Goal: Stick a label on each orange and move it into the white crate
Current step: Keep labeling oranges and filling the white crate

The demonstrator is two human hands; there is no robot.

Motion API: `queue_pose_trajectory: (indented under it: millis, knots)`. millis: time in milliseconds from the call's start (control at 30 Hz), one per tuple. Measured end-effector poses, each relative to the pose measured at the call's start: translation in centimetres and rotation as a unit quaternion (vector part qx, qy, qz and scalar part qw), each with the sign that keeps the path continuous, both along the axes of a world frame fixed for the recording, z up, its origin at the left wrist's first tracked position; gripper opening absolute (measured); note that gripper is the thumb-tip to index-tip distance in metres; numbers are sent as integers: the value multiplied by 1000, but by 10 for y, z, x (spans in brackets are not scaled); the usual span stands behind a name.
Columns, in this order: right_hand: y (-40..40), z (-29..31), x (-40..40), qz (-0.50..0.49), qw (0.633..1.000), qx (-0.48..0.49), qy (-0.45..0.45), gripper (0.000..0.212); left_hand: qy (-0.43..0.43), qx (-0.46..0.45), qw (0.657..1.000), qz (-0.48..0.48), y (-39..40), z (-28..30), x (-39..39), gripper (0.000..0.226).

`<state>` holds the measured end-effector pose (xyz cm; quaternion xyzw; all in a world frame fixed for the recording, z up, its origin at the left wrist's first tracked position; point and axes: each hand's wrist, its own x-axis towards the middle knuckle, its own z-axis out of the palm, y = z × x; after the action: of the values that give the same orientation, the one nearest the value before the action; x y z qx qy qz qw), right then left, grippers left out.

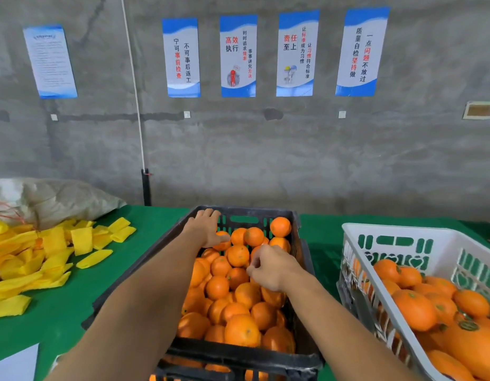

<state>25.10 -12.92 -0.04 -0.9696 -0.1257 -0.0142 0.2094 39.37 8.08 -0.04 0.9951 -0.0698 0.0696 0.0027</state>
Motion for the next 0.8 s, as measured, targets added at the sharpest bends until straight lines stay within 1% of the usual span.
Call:
queue_pose_trajectory:
  millis: [100, 133, 200, 233, 333, 433, 500, 567, 600, 667, 700, 800]
  knots:
    - [0, 0, 2, 0, 1000, -12, 7, 28, -5, -1, 999, -31, -21, 0, 20, 84]
    - [0, -1, 3, -2, 1000, -14, 10, 27, 8, -25, 999, -39, -31, -1, 24, 81]
    - [1, -1, 5, -6, 1000, -19, 13, 27, 57, -101, 991, -62, -58, -6, 29, 77]
    - [1, -3, 7, -8, 1000, -22, 9, 27, 84, -114, 987, -73, -73, -10, 30, 76]
    - [4, -6, 13, -19, 999, -27, 6, 25, 129, -40, 988, -74, -111, -18, 31, 74]
    - [2, -9, 15, -44, 999, -32, -4, 24, 144, -21, 988, -58, -129, -16, 31, 77]
    - [1, -9, 14, -70, 996, -37, -31, 22, 156, -3, 987, -36, -133, -9, 31, 77]
    - [1, -6, 11, -101, 992, -41, -65, 43, 160, 2, 987, -28, -136, -4, 28, 75]
    - [1, -6, 11, -108, 991, -37, -74, 45, 155, 1, 987, -27, -139, -2, 26, 69]
    - [1, -4, 8, -114, 989, -28, -84, 27, 144, -2, 989, -19, -143, 2, 18, 50]
    - [0, -3, 7, -119, 989, -26, -87, 23, 144, 1, 989, -15, -143, 4, 14, 43]
    - [1, 2, 3, -137, 986, 2, -90, 28, 179, 38, 983, -10, -136, 15, -6, 31]
